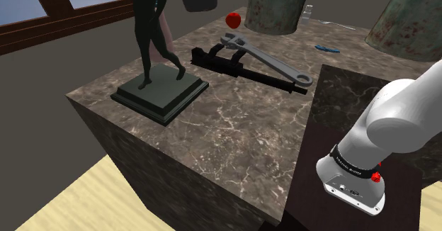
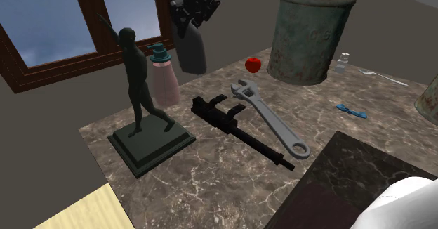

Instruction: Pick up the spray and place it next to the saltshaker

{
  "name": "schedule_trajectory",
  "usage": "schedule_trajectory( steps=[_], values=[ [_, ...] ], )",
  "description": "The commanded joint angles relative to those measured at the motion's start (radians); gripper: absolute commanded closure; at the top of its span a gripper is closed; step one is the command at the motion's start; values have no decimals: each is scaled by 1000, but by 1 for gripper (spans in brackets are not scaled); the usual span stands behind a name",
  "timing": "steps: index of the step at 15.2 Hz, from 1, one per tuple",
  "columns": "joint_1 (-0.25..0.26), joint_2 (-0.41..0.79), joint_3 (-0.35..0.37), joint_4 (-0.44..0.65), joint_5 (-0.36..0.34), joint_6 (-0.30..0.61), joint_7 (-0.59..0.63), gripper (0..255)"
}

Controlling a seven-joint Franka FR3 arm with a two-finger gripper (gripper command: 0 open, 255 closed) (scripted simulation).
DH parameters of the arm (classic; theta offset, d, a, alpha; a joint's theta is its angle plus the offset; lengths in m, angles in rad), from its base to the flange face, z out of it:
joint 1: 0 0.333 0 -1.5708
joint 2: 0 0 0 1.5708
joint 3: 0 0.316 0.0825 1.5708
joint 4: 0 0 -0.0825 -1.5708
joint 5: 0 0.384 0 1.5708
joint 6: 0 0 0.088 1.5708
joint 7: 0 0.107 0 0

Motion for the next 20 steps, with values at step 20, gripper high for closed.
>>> schedule_trajectory(
  steps=[20],
  values=[
    [-6, 213, 48, 536, -86, -334, 42, 255]
  ],
)
